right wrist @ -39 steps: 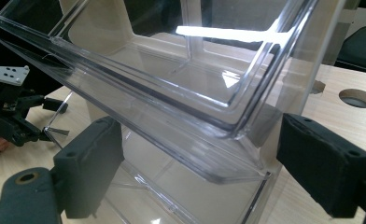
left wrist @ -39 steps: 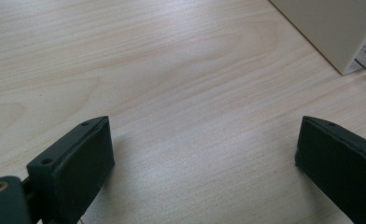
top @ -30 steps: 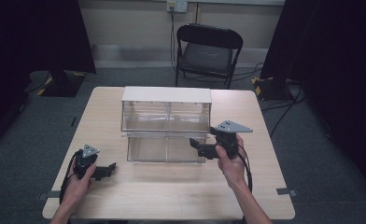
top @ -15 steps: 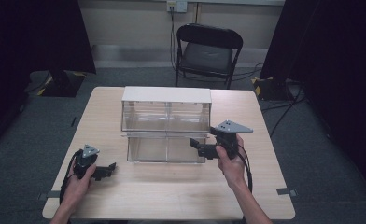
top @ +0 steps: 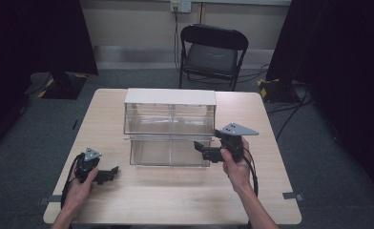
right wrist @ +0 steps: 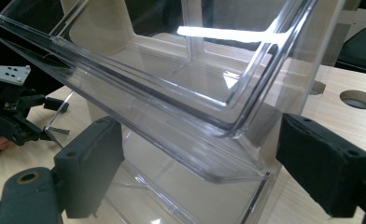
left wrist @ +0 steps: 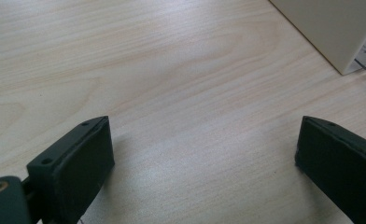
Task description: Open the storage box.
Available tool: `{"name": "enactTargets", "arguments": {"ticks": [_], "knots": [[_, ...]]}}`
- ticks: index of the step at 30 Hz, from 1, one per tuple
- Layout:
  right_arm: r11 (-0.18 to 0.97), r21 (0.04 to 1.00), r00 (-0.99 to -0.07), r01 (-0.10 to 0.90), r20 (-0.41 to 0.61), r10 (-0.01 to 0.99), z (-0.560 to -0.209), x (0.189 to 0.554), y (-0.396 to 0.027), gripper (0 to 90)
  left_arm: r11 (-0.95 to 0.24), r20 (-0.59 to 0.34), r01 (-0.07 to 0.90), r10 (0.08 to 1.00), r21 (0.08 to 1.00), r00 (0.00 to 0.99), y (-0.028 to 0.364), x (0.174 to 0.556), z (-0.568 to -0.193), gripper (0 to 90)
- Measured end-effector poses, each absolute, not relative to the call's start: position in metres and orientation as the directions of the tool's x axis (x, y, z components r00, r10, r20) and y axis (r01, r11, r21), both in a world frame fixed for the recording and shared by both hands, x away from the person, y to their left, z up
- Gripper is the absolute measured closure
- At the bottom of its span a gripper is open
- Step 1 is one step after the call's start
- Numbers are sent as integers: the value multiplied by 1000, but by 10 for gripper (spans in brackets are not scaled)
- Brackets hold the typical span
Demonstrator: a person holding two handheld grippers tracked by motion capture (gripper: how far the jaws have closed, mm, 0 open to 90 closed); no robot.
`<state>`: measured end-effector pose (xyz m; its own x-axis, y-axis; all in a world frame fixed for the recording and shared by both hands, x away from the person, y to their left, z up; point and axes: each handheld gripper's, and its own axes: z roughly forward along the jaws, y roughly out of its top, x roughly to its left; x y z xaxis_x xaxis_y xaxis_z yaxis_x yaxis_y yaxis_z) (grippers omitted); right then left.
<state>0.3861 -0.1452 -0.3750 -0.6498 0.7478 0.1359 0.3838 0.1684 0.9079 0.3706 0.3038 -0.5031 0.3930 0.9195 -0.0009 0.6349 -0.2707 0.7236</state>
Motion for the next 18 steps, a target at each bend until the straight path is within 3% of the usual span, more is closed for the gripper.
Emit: {"name": "enactTargets", "arguments": {"ticks": [18], "knots": [[161, 908, -648, 386, 142, 749, -375, 387, -145, 140, -273, 1, 634, 919, 723, 395, 304, 371, -503, 38]]}}
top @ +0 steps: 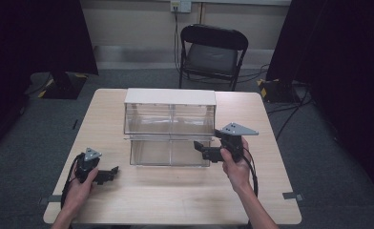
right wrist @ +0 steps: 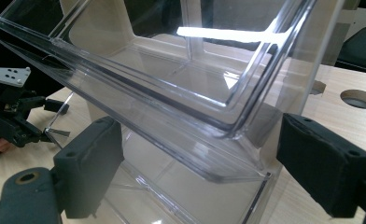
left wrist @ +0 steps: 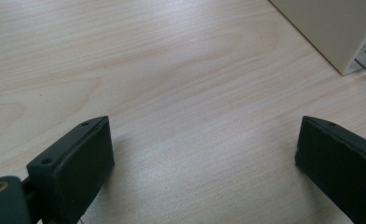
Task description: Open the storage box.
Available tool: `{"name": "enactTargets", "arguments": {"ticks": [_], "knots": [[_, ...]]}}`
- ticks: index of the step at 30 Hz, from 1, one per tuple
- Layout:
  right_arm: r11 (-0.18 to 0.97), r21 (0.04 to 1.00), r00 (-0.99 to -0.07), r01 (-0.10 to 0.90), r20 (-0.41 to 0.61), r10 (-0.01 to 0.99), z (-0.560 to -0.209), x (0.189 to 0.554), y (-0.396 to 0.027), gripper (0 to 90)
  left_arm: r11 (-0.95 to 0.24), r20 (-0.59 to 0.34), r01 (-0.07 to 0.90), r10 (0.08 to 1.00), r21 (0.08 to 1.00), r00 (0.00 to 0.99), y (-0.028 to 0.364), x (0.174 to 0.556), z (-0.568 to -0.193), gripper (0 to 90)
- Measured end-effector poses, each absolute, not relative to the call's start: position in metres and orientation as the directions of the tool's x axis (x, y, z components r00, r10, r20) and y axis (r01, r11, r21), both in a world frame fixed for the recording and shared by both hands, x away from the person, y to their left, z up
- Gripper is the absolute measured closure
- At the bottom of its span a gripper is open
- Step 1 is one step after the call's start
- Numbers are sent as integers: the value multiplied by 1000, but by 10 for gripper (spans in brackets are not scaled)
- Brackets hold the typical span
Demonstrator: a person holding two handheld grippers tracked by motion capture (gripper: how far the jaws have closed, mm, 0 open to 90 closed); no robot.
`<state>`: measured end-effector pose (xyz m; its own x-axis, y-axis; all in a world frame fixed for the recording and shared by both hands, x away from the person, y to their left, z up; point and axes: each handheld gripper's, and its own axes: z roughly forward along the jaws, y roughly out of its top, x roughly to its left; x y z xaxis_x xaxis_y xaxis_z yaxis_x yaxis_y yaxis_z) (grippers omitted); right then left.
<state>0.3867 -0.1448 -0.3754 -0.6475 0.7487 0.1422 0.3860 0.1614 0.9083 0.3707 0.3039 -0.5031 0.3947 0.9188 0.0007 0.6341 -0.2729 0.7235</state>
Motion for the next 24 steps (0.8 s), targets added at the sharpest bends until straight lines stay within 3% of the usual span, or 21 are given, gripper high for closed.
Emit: {"name": "enactTargets", "arguments": {"ticks": [24], "knots": [[161, 909, -646, 385, 141, 750, -375, 387, -144, 139, -271, -1, 635, 920, 724, 393, 304, 371, -503, 38]]}}
